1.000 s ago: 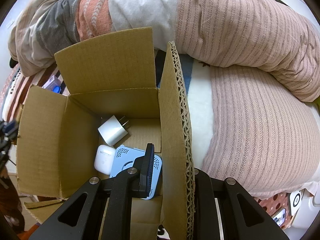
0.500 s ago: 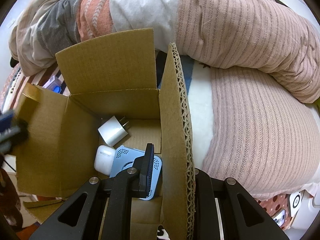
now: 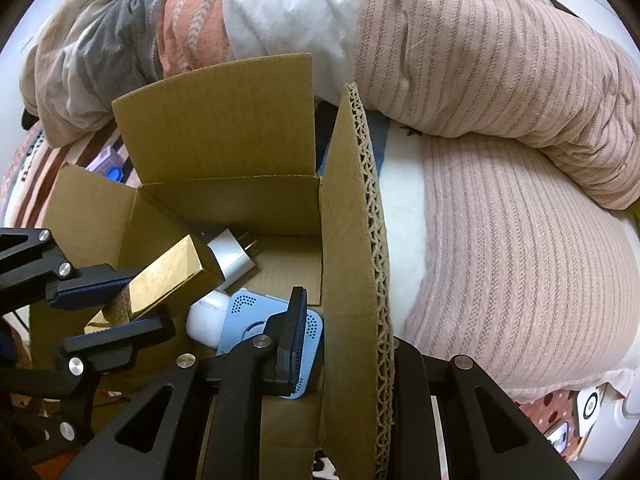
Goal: Organize rigid objects
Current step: 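Grasp the gold lipstick tube with the left gripper and drop it into the box, then grasp the clear pump bottle with the left gripper and drop it into the box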
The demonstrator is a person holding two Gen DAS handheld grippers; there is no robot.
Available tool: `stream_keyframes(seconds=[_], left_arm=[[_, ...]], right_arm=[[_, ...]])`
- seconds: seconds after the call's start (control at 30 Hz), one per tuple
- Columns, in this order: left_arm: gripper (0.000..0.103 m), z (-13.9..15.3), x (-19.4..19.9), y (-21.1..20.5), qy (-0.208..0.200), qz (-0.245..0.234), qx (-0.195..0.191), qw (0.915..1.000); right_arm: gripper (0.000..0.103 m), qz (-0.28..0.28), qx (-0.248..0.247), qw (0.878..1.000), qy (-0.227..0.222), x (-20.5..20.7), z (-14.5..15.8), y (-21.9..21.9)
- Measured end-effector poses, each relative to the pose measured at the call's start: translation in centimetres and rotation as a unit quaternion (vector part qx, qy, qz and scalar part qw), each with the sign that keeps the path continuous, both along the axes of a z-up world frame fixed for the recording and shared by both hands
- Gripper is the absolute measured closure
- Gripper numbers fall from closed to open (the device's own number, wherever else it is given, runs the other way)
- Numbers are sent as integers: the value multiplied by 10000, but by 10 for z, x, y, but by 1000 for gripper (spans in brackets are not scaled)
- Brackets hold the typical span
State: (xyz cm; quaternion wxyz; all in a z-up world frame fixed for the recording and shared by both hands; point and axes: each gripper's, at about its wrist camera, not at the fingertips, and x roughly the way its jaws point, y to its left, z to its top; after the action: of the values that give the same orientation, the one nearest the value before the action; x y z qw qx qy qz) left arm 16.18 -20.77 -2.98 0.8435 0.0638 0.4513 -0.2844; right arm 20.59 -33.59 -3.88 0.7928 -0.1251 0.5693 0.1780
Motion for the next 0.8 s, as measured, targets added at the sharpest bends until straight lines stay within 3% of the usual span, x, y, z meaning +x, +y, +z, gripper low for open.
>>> stream_keyframes(seconds=[0.07,0.13,0.2,0.37,0.8], left_arm=[[86,2,-3,1,-64,-9,63,10000],[71,5,-5,5,-104,51,61,9999],[38,10,-8,12,-208,152,16,9997],[17,25,-22,26,-516,152,47,9985],[9,41,-61,84,-1063,417,302,9930]], right_arm=[[87,2,-7,10000,-5,0,0,0],[87,6,-18,10000,-5,0,-1,2],[87,9,-67,10000,-31,-1,-1,3],[86,5,-83,10000,-18,0,-1,4],[86,-84,-233,9997,32,2,-5,8]])
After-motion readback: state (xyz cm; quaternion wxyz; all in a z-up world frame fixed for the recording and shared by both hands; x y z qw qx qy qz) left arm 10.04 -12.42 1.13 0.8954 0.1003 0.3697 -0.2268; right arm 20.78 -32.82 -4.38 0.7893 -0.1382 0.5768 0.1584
